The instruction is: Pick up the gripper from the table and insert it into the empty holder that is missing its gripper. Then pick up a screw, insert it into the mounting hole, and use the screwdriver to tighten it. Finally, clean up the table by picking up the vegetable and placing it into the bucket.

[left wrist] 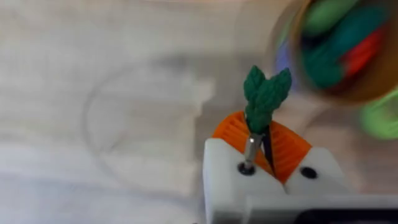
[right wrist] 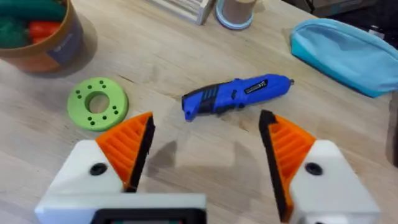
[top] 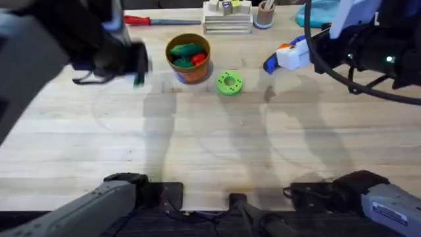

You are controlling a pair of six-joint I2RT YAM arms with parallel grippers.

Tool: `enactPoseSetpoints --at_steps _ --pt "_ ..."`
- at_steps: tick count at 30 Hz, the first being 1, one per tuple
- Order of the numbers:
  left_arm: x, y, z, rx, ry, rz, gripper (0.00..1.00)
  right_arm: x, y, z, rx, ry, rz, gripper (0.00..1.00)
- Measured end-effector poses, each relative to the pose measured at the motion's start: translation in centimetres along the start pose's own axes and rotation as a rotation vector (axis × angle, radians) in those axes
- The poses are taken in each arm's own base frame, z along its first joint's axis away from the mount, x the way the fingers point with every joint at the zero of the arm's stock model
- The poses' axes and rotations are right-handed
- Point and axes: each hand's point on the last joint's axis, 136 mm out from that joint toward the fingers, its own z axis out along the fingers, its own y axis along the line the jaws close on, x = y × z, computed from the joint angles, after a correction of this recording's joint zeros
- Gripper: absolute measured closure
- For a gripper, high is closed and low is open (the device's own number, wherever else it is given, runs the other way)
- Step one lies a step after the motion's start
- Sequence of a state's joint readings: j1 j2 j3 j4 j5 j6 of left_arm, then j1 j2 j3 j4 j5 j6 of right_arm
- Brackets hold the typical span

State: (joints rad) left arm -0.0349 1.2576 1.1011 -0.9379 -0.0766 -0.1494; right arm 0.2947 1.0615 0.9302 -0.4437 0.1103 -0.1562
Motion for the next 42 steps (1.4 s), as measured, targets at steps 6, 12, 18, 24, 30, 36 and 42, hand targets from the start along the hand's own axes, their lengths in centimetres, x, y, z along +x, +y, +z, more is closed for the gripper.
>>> enactPoseSetpoints --at_steps 6,12,18,24,30,36,42 --pt "-6.6 -3.9 -3.0 0.222 -0.273 -0.135 0.981 0.0 0.0 0.0 0.000 0.000 0.000 0.010" --pt "-7.3 -8.6 -0.4 0.330 -0.231 -0.145 0.981 0.0 0.0 0.0 0.000 0.000 0.000 0.010" --pt "-5.6 -11.8 4.4 0.347 -0.108 -0.092 0.982 0.0 0.0 0.0 0.000 0.002 0.000 0.010" --pt "-5.4 -11.9 5.2 0.343 -0.093 -0.093 0.528 0.2 0.0 0.0 -0.001 0.009 -0.001 0.010" --pt "-5.1 -11.8 5.1 0.337 -0.083 -0.079 0.010 1.0 0.2 0.0 -0.006 0.042 0.057 0.010" --pt "-4.9 -12.2 1.3 0.361 -0.154 0.054 0.005 4.4 0.6 -1.3 -0.021 0.208 0.118 0.011" --pt "-4.7 -12.4 -7.5 0.427 -0.352 0.195 0.005 1.7 0.2 -5.9 -0.041 0.228 0.139 0.011"
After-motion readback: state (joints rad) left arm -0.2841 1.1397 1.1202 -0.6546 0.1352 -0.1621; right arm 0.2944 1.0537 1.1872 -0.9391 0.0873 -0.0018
